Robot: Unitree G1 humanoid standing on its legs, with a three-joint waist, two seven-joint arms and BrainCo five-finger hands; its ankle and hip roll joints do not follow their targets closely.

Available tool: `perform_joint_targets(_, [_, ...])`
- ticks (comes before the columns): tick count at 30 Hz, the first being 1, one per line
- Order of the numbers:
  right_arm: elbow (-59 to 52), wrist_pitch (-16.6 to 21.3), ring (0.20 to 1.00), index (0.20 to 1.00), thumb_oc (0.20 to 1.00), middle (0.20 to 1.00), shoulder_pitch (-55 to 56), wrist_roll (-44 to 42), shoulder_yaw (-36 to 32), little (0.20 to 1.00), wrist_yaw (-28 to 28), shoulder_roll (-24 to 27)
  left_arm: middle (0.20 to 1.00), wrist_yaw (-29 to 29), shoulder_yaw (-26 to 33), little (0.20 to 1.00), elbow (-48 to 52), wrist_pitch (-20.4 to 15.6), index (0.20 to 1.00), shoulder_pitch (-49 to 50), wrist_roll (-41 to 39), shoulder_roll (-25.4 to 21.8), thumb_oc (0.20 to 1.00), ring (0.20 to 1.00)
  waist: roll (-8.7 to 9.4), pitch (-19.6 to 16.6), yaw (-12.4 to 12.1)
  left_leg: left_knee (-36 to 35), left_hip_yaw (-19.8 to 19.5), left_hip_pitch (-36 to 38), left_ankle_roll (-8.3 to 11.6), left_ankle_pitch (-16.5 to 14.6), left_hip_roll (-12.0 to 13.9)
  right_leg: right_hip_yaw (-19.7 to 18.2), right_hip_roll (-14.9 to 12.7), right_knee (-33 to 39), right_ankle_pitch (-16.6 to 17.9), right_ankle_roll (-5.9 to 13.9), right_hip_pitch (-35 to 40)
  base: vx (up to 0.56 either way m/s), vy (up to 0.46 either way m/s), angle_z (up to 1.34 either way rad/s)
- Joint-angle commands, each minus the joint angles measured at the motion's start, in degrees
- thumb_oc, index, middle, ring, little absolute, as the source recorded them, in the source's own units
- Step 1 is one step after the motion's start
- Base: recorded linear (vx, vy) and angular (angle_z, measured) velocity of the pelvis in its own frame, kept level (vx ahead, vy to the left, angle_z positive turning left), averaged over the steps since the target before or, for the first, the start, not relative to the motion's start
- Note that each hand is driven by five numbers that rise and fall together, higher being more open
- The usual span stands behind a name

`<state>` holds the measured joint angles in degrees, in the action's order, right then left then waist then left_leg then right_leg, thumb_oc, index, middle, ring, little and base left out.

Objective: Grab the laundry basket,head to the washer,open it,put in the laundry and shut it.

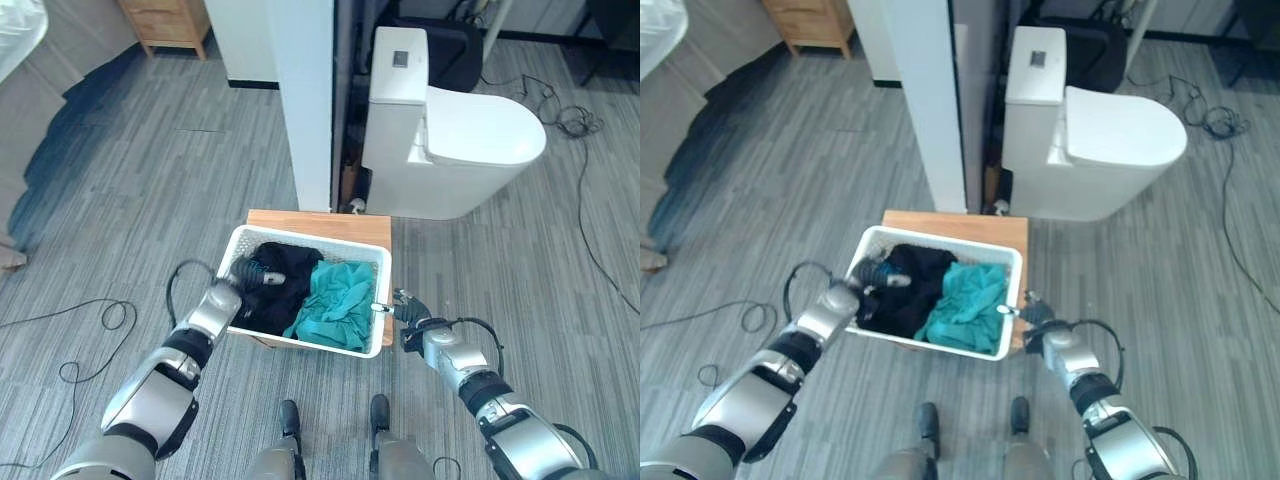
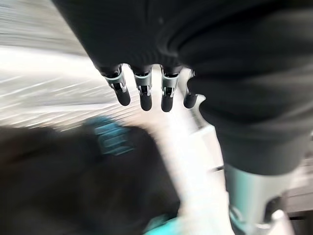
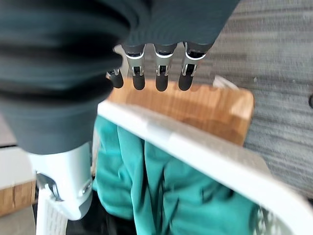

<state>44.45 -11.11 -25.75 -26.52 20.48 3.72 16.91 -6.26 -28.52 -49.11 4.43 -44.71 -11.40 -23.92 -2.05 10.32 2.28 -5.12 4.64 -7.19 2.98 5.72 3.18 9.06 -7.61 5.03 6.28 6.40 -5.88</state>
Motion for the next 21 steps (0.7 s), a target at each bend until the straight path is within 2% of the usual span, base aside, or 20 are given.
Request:
perform_joint_targets(1, [1.43,1.30,1.000,1.000,1.000,1.000,-0.71,-3.97,-1.65,1.000,-1.73,-1.54,1.000,-2.16,-1.36,1.000,-5.30,-1.66,1.000,-7.74,-2.64,-3.99,1.000,1.000,2.37,0.28,-1.64,0.12,-1.80,1.22,-0.05,-3.63,-1.94,0.20,-7.65,-0.03,1.86,7.53,0.18,-0.01,-0.007,0.18])
perform_joint_targets(8, [1.46,1.35,1.000,1.000,1.000,1.000,0.30,-7.37,-0.61,1.000,-3.14,-1.81,1.000,-4.08,-1.15,1.000,-8.93,-1.41,1.000,-12.49,-1.66,-6.55,1.000,1.000,4.07,0.70,-2.18,0.12,-2.15,-1.05,0.21,-2.89,-2.23,0.75,-7.84,-0.03,2.44,7.70,-1.51,-0.02,-0.016,0.09])
perform_joint_targets(15, [-0.75,1.66,1.000,1.000,1.000,1.000,0.96,-9.00,0.70,1.000,-4.50,0.31,1.000,-4.47,-1.01,1.000,-18.81,-0.79,1.000,-14.81,0.32,-8.17,1.000,1.000,5.91,0.66,-1.33,0.12,-1.03,-2.17,0.68,-2.44,-1.58,-0.24,-7.45,-0.03,2.74,7.51,-3.19,0.00,-0.008,0.00])
perform_joint_targets(21, [-1.46,2.03,1.000,1.000,1.000,1.000,1.74,-8.79,0.49,1.000,-5.39,0.85,1.000,-4.49,0.19,1.000,-21.55,-1.05,1.000,-14.78,0.34,-8.58,1.000,1.000,6.99,0.95,-0.82,0.12,-0.42,-2.39,0.73,-2.54,-1.28,-1.06,-7.17,-0.03,2.92,7.57,-4.13,0.00,-0.005,-0.05])
